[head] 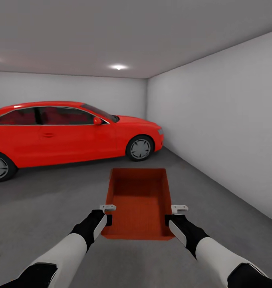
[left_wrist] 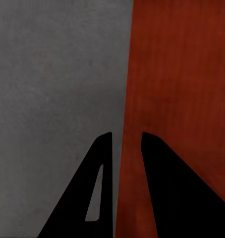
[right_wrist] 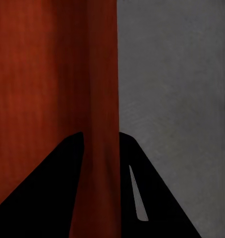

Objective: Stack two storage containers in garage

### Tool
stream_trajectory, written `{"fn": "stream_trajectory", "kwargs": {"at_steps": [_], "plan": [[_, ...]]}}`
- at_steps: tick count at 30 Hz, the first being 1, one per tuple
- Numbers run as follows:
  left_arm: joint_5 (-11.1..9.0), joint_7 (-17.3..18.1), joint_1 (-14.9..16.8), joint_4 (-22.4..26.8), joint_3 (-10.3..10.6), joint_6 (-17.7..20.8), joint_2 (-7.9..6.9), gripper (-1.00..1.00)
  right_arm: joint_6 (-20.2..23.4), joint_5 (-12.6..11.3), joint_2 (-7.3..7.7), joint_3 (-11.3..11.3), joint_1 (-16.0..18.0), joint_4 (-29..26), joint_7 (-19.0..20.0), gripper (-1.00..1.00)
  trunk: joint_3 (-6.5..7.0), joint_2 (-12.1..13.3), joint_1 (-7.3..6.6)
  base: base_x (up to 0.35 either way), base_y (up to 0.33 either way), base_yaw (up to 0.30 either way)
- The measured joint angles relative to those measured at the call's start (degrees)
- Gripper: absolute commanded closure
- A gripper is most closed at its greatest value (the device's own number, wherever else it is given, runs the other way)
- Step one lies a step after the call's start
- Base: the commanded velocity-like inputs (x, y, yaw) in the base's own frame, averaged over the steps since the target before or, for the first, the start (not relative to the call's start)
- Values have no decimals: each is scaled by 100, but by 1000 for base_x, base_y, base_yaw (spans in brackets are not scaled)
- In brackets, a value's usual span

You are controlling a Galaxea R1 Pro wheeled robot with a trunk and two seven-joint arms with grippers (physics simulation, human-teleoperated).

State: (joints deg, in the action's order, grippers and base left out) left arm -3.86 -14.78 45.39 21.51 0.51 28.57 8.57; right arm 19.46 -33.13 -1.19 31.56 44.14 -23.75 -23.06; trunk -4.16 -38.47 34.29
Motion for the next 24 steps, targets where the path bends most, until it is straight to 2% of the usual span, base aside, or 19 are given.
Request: {"fn": "stream_trajectory", "kwargs": {"at_steps": [24], "plan": [[0, 0, 0, 1, 0, 0, 0, 100, 0, 1, 0, -1, 0, 0, 0, 100, 38, 0, 0, 323, 0, -243]]}}
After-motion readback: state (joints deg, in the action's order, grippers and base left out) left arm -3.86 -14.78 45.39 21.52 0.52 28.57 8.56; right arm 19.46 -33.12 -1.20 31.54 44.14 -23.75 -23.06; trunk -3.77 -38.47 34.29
